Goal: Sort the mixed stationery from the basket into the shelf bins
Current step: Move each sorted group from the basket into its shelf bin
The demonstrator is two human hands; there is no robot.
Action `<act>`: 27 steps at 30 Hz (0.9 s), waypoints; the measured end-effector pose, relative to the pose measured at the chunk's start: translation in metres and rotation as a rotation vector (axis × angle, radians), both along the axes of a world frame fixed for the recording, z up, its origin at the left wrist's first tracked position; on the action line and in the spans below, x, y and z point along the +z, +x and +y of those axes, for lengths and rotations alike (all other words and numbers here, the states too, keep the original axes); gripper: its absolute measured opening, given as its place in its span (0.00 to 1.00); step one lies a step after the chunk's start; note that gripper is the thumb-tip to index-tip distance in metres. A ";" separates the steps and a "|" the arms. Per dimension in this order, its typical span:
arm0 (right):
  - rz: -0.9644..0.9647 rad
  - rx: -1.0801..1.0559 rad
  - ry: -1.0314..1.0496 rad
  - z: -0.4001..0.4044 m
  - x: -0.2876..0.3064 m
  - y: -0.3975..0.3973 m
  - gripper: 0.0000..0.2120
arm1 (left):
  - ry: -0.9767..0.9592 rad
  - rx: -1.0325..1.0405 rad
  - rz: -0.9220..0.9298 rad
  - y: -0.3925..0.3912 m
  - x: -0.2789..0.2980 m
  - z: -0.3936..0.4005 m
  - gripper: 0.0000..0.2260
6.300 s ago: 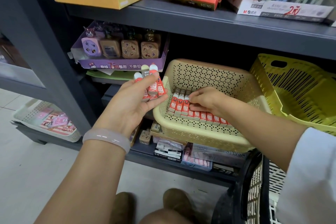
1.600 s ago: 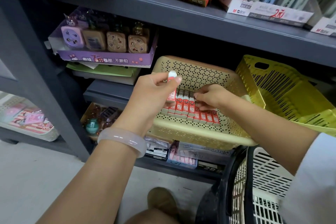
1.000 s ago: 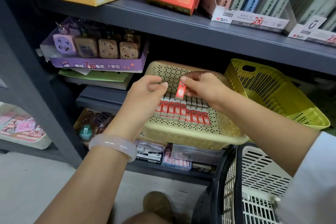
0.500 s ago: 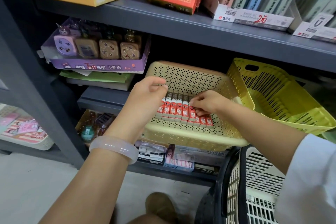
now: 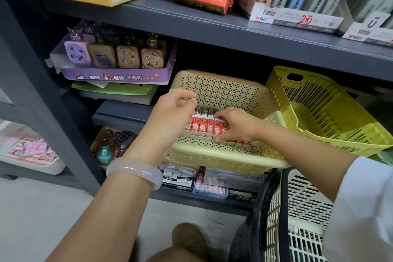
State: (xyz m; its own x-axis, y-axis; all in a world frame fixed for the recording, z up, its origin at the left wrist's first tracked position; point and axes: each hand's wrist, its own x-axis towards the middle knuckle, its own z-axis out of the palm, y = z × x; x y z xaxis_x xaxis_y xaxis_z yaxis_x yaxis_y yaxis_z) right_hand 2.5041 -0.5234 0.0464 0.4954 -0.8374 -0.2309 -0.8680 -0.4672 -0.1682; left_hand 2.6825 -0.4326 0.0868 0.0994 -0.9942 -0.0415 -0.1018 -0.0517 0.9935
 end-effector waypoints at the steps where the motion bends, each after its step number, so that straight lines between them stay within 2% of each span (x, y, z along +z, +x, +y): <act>1: 0.002 -0.001 0.001 0.000 0.000 0.000 0.37 | -0.001 0.001 -0.001 0.000 0.000 0.000 0.07; 7: -0.018 0.001 0.002 0.009 0.012 -0.001 0.37 | -0.094 0.051 -0.025 -0.005 0.005 0.015 0.08; 11: -0.168 0.032 -0.086 0.038 0.055 -0.017 0.21 | -0.186 0.061 -0.016 -0.022 0.008 0.041 0.11; 15: -0.418 -0.035 -0.029 0.086 0.093 -0.058 0.09 | -0.215 -0.072 0.088 -0.062 0.011 0.070 0.11; 17: -0.538 -0.077 0.012 0.110 0.099 -0.085 0.09 | -0.187 -0.171 0.114 -0.091 0.010 0.081 0.11; 19: -0.576 -0.108 0.079 0.133 0.092 -0.119 0.10 | -0.128 -0.292 0.087 -0.123 0.006 0.091 0.12; 21: -0.498 -0.163 0.184 0.151 0.070 -0.154 0.10 | -0.037 -0.433 0.004 -0.156 -0.001 0.098 0.11; 24: -0.285 -0.276 0.338 0.170 0.019 -0.207 0.08 | 0.124 -0.613 -0.149 -0.202 -0.021 0.105 0.08; 27: -0.060 -0.383 0.391 0.181 -0.036 -0.256 0.09 | 0.350 -0.644 -0.203 -0.239 -0.049 0.106 0.07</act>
State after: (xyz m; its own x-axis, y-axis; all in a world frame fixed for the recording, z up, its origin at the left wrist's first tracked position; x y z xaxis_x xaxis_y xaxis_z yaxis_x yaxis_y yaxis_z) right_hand 2.2484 -0.3423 0.0106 0.1939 -0.8181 -0.5414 -0.9472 -0.0124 -0.3204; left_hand 2.4438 -0.3269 0.0382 -0.4567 -0.7904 -0.4083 -0.3976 -0.2293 0.8885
